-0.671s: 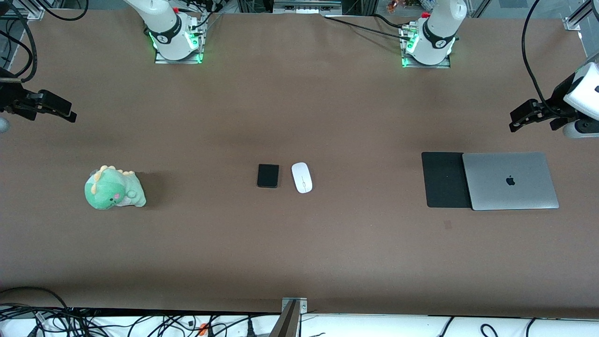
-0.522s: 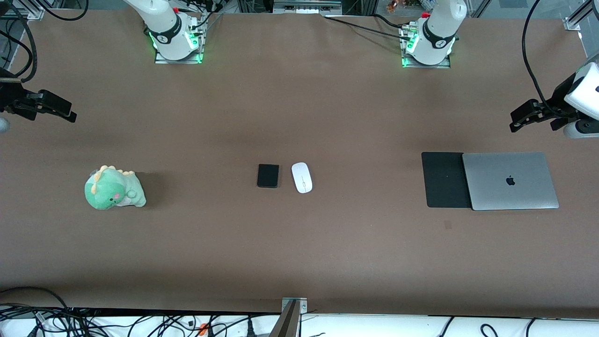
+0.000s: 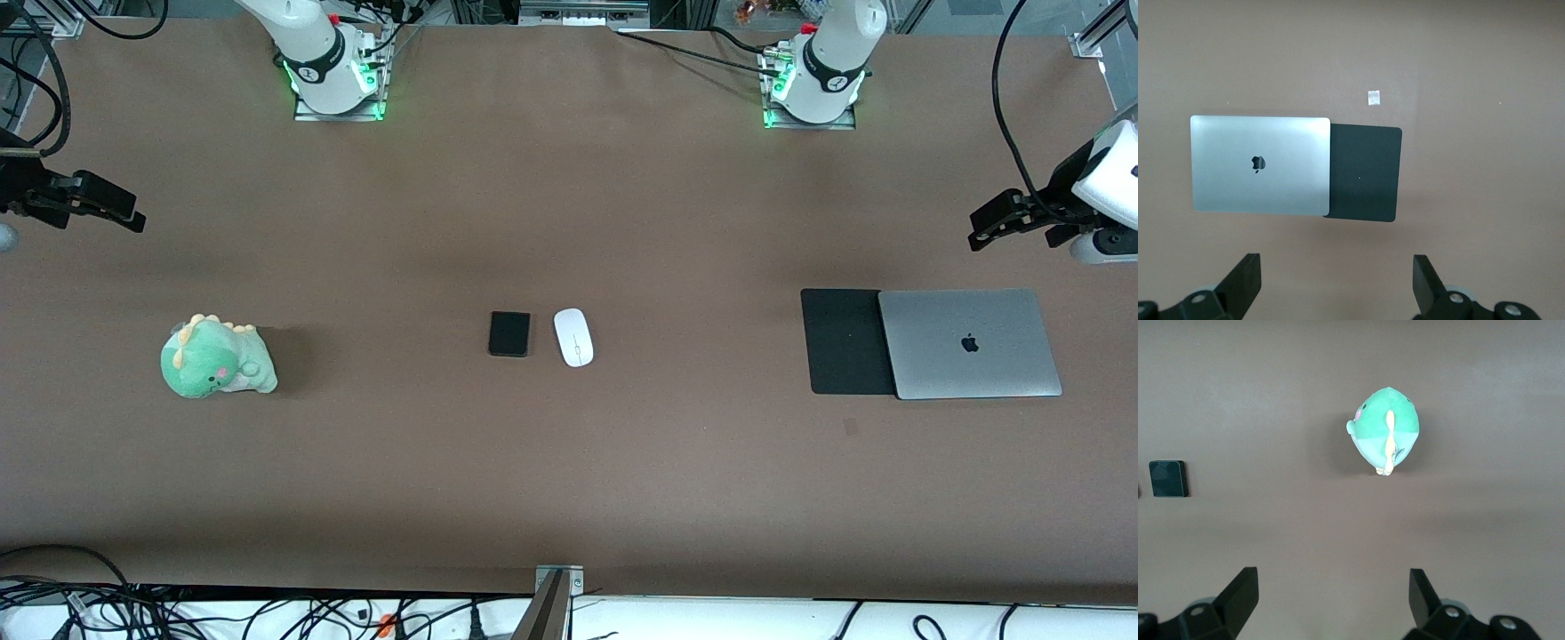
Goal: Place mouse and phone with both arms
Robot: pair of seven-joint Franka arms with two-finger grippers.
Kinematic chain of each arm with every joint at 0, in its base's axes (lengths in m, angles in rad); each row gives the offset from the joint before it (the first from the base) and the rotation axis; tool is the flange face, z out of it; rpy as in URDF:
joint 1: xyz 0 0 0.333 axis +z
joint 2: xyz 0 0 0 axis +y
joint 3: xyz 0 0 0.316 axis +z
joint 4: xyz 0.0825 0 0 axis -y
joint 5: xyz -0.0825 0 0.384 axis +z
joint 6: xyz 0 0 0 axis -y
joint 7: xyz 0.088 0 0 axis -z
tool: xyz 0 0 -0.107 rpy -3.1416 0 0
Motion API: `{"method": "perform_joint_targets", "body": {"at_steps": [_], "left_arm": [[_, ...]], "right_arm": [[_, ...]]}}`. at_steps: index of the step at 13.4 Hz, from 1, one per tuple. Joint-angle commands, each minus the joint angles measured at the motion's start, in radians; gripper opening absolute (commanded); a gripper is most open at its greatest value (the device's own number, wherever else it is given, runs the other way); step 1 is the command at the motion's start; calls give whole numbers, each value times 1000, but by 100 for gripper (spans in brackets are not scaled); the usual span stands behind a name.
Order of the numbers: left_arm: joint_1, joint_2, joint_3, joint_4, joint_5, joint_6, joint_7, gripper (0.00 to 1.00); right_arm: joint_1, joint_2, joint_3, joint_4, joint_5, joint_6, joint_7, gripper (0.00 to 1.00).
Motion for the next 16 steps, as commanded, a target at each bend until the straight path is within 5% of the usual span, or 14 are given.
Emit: {"method": "perform_joint_targets", "body": {"at_steps": [1,16], "left_arm": [[10,10,-3,31,-21,-54,-11,100],[10,10,-10,27,-19,-77,-39,100]], "right_arm": [[-21,2,21,12,-11,-16,3,100],[-19,2,23,11,-11,-34,3,100]]}}
